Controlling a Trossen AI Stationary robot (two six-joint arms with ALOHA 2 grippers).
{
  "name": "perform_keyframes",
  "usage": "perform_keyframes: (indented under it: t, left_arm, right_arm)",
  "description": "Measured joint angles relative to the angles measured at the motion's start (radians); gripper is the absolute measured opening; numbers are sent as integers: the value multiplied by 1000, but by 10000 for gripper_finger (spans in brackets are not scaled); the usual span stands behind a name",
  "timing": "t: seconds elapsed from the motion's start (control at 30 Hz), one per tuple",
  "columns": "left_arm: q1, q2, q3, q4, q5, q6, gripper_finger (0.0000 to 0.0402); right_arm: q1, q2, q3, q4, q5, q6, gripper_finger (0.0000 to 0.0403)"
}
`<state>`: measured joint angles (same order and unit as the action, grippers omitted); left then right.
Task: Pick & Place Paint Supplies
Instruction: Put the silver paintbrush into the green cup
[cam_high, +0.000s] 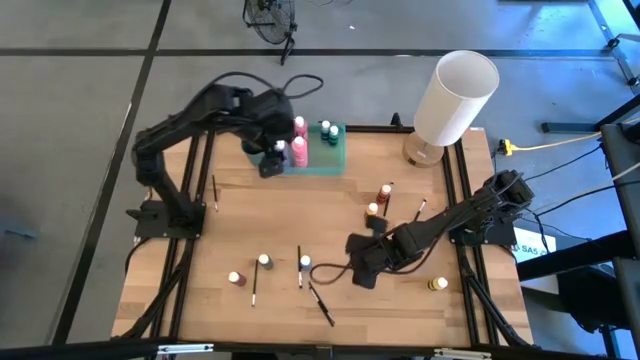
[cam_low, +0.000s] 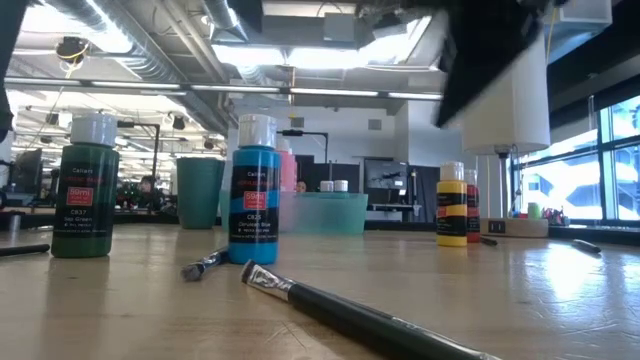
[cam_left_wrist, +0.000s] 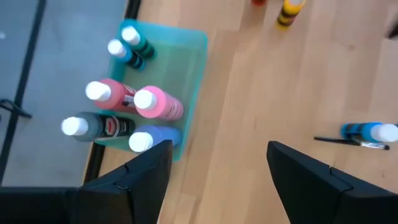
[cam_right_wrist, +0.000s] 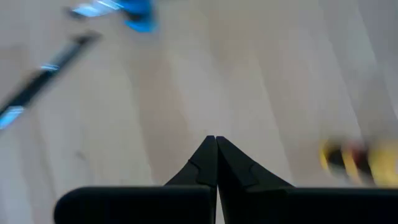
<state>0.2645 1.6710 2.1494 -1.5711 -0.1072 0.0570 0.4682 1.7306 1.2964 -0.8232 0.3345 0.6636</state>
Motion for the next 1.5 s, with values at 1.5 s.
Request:
perform_keyframes:
  t: [1.5]
  left_arm:
    - [-131, -1076, -1303, 709, 189, 151, 260]
  right_arm:
    - [-101, 0, 6, -731, -489, 799, 92]
